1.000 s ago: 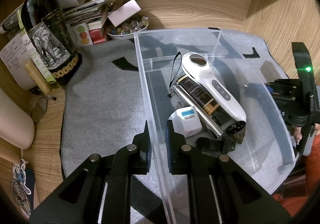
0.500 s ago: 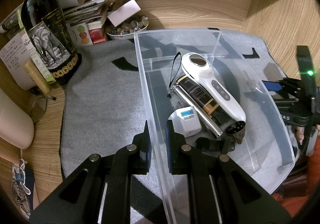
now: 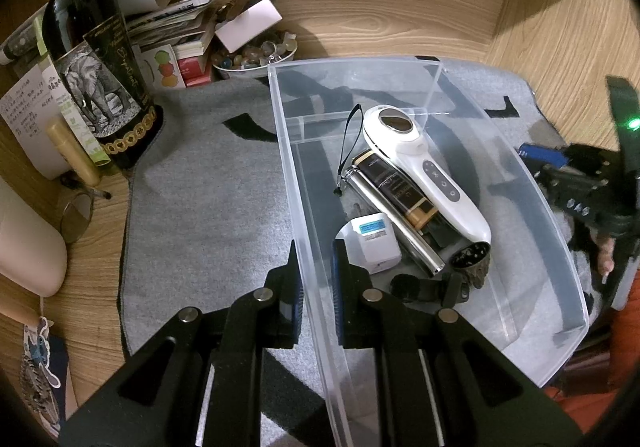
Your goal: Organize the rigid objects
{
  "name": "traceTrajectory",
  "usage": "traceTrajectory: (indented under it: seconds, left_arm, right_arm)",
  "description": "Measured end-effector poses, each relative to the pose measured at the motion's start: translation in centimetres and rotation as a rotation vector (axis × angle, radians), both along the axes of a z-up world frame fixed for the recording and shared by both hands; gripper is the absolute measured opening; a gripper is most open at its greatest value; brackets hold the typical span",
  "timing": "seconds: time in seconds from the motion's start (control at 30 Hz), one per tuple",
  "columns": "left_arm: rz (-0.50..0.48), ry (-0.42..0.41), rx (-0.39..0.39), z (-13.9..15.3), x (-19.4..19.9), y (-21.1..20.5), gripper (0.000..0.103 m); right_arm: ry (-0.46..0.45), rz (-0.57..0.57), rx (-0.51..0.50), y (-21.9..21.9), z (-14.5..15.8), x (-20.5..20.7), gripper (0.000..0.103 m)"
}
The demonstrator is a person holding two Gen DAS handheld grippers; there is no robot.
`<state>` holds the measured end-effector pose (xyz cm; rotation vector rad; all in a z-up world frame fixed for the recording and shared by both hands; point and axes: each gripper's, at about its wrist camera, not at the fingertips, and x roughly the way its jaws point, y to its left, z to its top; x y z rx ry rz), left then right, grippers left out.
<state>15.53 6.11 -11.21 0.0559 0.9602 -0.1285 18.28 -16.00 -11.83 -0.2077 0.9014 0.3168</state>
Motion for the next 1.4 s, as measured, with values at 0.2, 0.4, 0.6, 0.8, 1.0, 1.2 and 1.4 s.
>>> traceTrajectory:
  seconds: [0.2,0.4,0.6,0.8,1.0,1.2,1.4]
  left_arm:
    - [0.001,0.0,0.0,0.0,0.0,0.0,0.011]
    - [0.0,-0.001,-0.001,0.0,0.0,0.0,0.011]
    - [0.0,-0.001,-0.003,0.0,0.0,0.0,0.011]
    - [-0.002,-0.003,-0.003,0.0,-0.1,-0.1,0.011]
    - [0.001,-0.003,-0.005,0.0,-0.1,-0.1,0.011]
    - [0.0,-0.003,-0.003,0.0,-0.2,-0.1,0.011]
    - [0.0,-0.003,-0.003,0.0,-0.1,0.0,0.011]
  right_arm:
    - [-0.113,0.012,0.032,0.3,3.8,-0.9,0.024]
    - [-0.222,0.079,0.063,2.2,7.6,-2.1,0.004]
    - [-0.237,0.093,0.062,2.8,7.9,-2.6,0.004]
    - [-0.138,0.081,0.011,2.4,4.9,-1.6,0.014]
    - [0.049,0.074,-0.031,2.2,-1.2,0.0,0.031]
    - [0.086,0.055,0.012,1.7,-2.8,0.8,0.03]
    - [0.058,0.032,0.007,1.3,-2.6,0.4,0.021]
